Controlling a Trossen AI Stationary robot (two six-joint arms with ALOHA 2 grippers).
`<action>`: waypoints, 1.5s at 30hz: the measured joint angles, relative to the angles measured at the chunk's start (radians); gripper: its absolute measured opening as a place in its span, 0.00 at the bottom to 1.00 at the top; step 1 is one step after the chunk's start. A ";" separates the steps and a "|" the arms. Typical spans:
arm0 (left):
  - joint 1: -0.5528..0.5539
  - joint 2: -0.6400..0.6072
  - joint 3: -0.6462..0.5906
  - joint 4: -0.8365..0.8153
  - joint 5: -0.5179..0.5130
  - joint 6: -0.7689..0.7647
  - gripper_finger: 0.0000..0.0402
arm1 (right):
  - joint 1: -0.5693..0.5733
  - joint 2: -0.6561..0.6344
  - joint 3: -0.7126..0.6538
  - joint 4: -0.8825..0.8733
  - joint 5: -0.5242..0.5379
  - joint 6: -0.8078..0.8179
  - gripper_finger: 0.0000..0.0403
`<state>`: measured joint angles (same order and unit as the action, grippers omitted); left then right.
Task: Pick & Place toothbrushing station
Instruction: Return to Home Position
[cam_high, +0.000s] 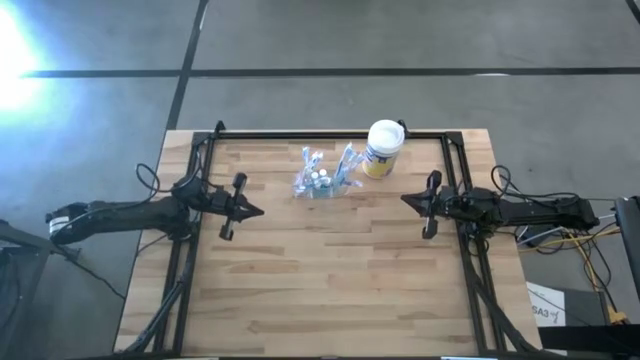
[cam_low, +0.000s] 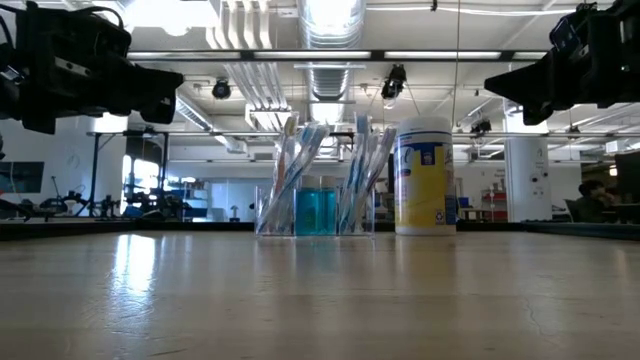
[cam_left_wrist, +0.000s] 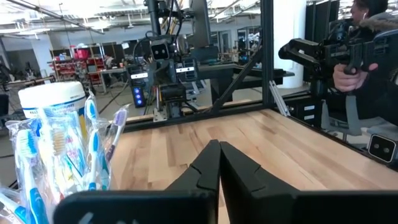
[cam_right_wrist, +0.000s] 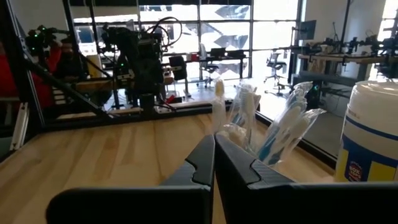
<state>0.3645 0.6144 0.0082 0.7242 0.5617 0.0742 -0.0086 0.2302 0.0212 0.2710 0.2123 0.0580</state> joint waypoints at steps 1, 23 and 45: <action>0.000 0.000 0.000 0.000 0.000 0.000 0.03 | 0.000 0.000 0.000 0.000 0.000 0.001 0.02; 0.000 -0.007 -0.002 -0.004 -0.011 -0.078 0.01 | -0.002 -0.004 0.070 -0.029 0.000 0.042 0.02; 0.010 -0.088 -0.002 -0.168 -0.060 -0.012 0.03 | -0.001 -0.202 0.050 -0.253 0.053 0.129 0.02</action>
<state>0.3740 0.5260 0.0059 0.5564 0.5015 0.0620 -0.0093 0.0284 0.0710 0.0181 0.2653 0.1865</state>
